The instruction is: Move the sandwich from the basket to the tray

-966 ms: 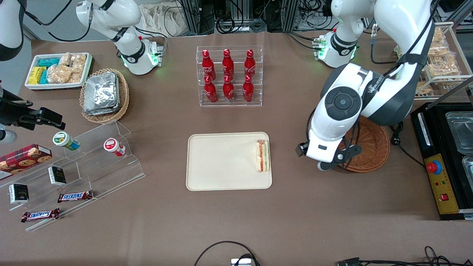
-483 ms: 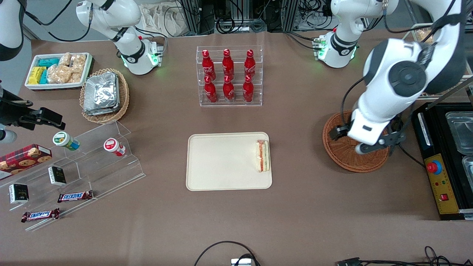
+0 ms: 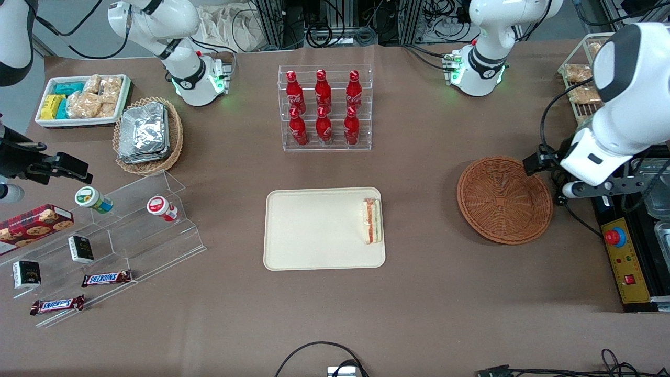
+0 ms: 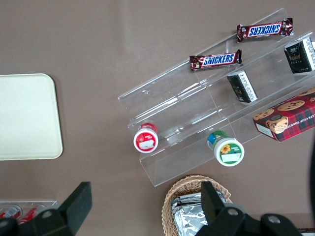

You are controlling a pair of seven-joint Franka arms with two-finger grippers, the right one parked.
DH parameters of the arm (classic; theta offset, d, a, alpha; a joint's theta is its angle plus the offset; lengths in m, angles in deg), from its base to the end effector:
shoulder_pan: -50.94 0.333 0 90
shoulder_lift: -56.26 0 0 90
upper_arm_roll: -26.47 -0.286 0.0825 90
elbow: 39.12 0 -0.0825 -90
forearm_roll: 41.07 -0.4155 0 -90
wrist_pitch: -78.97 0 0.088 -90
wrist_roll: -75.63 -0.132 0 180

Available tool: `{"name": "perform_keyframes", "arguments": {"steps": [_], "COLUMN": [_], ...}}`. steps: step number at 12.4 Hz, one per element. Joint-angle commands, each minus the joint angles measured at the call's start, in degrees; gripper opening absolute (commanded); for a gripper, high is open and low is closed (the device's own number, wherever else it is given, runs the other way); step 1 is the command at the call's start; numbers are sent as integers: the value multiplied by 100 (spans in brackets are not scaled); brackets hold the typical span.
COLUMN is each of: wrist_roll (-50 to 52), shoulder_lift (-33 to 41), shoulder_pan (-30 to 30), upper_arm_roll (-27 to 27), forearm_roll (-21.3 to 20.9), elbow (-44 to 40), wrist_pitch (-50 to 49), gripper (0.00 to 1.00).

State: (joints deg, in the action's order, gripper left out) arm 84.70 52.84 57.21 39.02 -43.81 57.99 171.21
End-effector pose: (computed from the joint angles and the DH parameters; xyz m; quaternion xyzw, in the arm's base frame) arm 0.5882 -0.0565 0.4763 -0.9971 -0.0214 0.0686 0.0267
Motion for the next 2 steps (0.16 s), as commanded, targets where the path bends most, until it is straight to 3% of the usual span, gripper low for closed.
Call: {"name": "perform_keyframes", "arguments": {"steps": [1, 2], "wrist_roll": [-308, -301], "shoulder_lift": [-903, -1020], "shoulder_pan": [-56, -65], "upper_arm_roll": [89, 116], "forearm_roll": [-16, -8], "elbow": [-1391, -1544], "wrist_pitch": [-907, -962], "gripper": [100, 100]}}
